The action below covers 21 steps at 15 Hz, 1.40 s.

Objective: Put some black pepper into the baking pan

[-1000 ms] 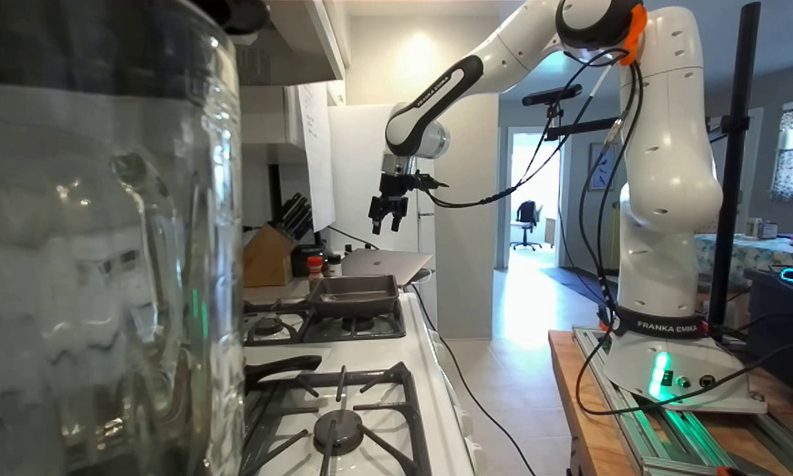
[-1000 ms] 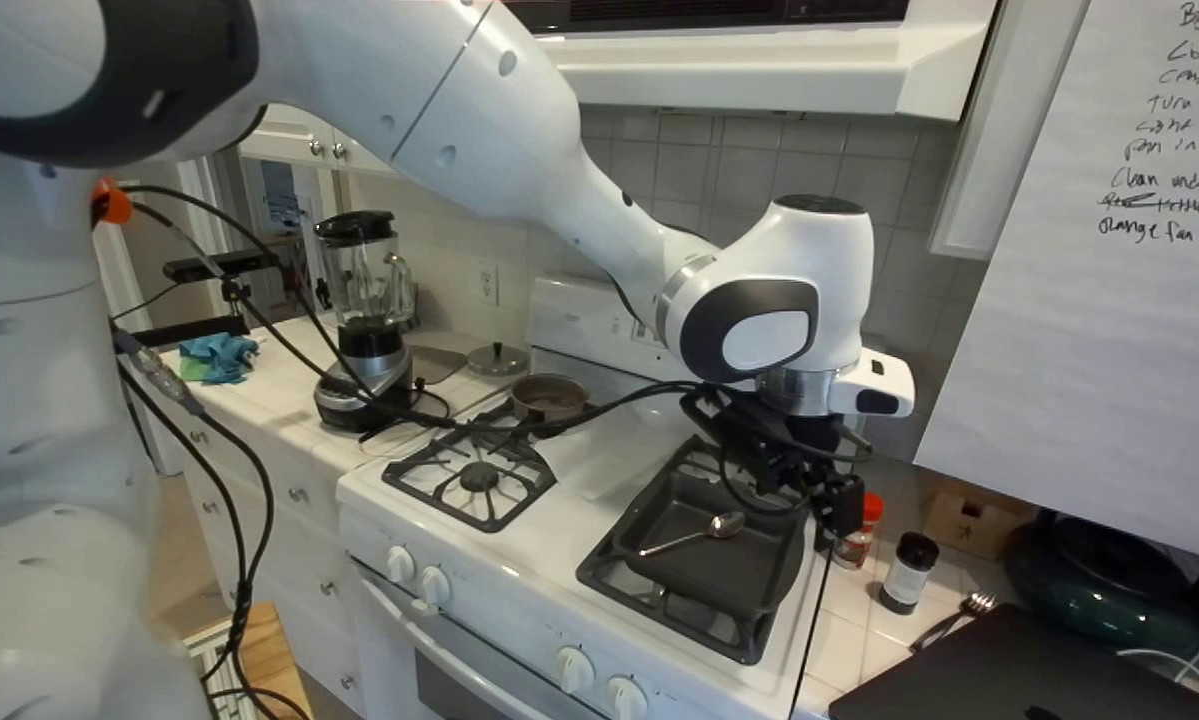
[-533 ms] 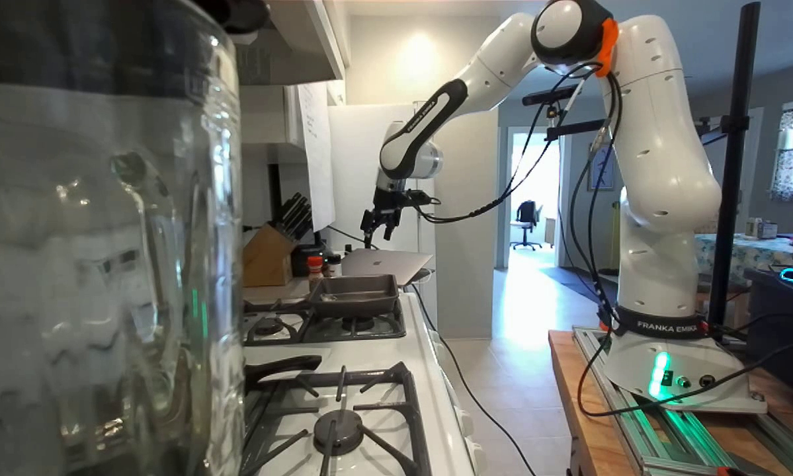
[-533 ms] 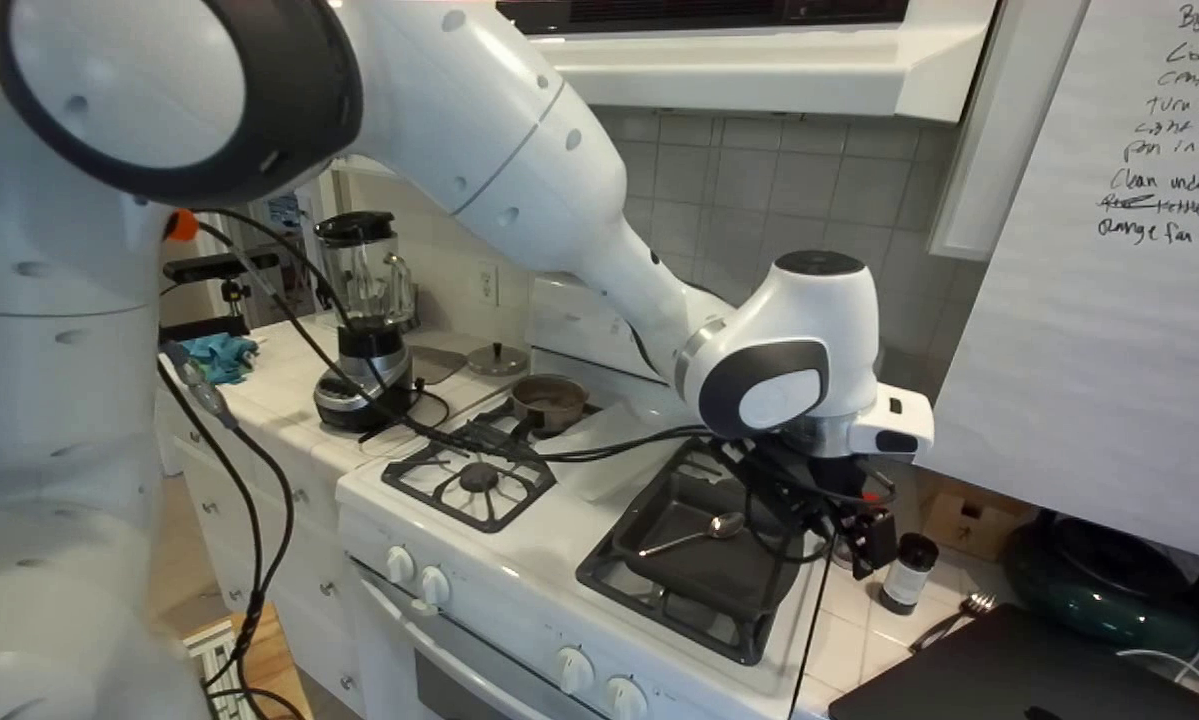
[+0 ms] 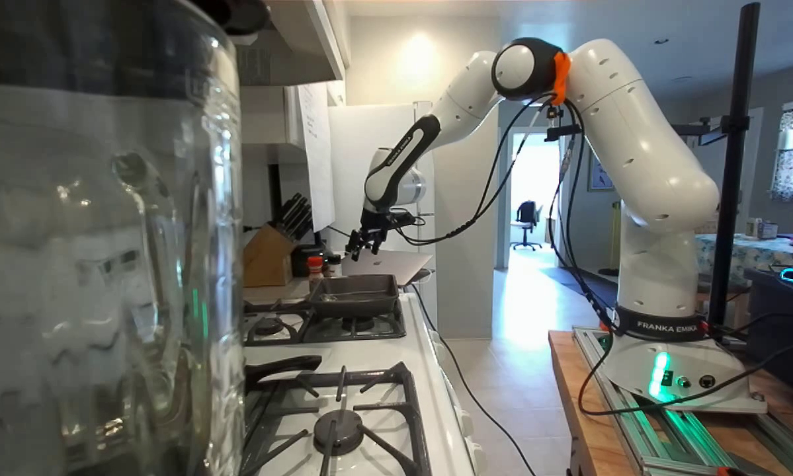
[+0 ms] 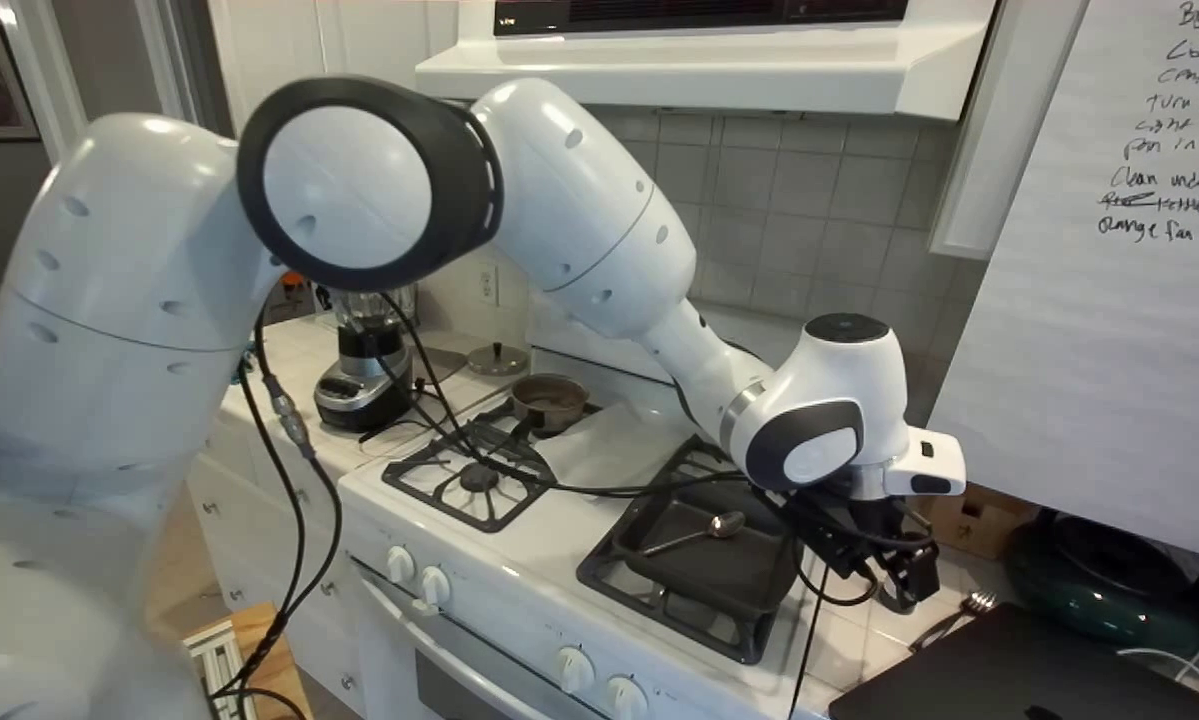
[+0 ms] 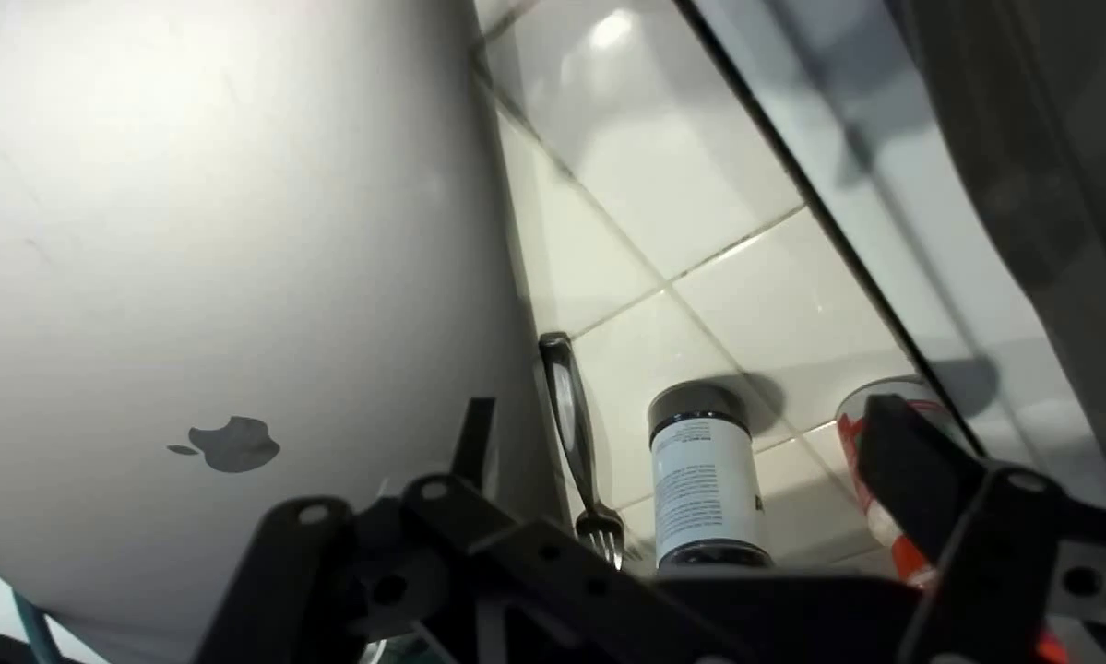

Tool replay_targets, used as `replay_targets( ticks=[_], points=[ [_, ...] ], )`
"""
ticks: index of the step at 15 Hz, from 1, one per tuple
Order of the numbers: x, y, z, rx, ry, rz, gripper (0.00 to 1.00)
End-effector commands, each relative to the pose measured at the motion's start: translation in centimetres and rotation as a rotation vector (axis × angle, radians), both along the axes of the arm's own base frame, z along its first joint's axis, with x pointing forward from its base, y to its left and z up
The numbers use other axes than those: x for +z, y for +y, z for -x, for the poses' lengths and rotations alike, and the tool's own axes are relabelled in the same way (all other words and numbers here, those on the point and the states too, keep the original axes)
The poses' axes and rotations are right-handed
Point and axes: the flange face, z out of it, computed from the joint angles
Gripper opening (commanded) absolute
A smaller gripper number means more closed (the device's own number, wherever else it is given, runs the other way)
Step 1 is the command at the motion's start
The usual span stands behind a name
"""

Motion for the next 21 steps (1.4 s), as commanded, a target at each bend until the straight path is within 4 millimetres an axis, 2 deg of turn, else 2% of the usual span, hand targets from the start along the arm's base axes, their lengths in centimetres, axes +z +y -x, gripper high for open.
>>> replay_targets(
  ticks=[1,6,9,21],
  points=[
    [-1.8,-0.6,-3.6,-0.003,-0.048,0.026,1.00],
    [-2.7,-1.2,-7.3,-0.011,-0.081,0.053,1.00],
    [-3.3,-1.6,-8.5,-0.010,-0.100,0.055,1.00],
    [-6.3,-1.6,-8.6,-0.007,-0.151,0.061,1.00]
  ],
)
